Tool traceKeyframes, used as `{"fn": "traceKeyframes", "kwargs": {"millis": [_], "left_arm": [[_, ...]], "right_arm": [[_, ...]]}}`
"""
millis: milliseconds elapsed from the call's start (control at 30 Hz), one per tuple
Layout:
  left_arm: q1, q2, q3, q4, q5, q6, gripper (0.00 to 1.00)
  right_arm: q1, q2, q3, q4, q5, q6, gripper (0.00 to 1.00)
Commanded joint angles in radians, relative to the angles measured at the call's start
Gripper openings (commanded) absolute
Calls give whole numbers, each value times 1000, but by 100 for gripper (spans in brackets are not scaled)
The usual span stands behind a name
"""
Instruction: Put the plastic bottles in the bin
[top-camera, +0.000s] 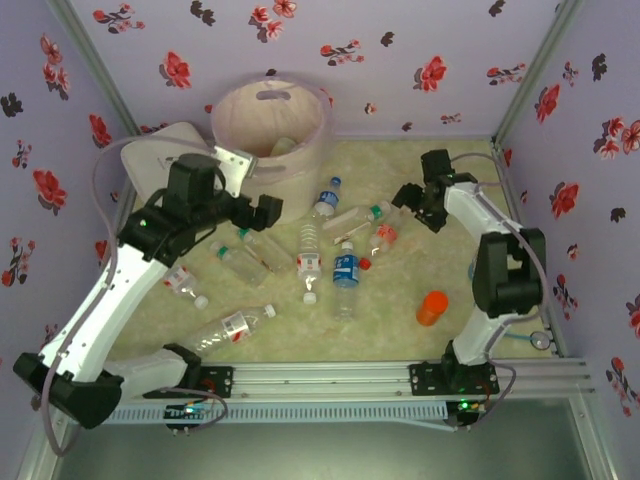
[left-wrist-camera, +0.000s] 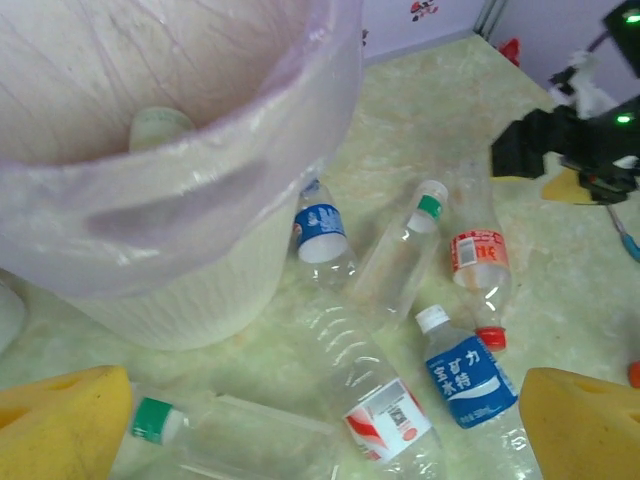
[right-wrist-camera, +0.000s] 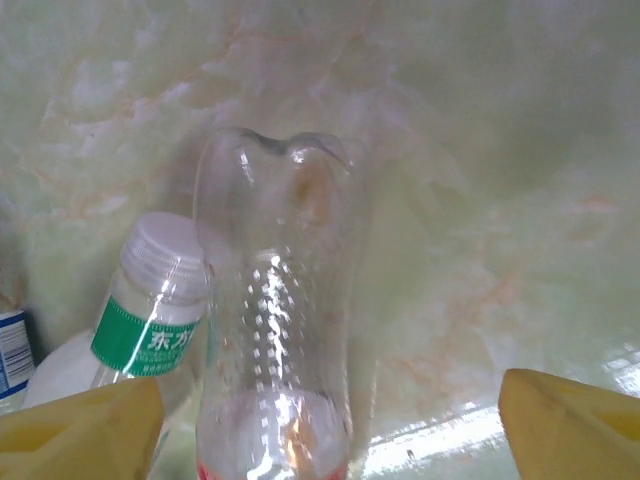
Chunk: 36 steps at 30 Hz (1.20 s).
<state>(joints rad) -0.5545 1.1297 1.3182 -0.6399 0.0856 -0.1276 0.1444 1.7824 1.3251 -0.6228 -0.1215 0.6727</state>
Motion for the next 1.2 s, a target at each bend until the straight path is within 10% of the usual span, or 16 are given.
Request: {"fn": "traceKeyframes", "kwargs": {"millis": [0,467,1167], "left_arm": [[-42,-49,-100,169,-1,-112,100],[-82,-206,-301,137,-61,-211,100],[-150,-21,-317,408,139,-327,100]], "right_arm": [[-1,90,75,27,-77,1,93],[-8,201,64,101,-27,42,89],[-45,-134,-83,32,74,-74,47]]}}
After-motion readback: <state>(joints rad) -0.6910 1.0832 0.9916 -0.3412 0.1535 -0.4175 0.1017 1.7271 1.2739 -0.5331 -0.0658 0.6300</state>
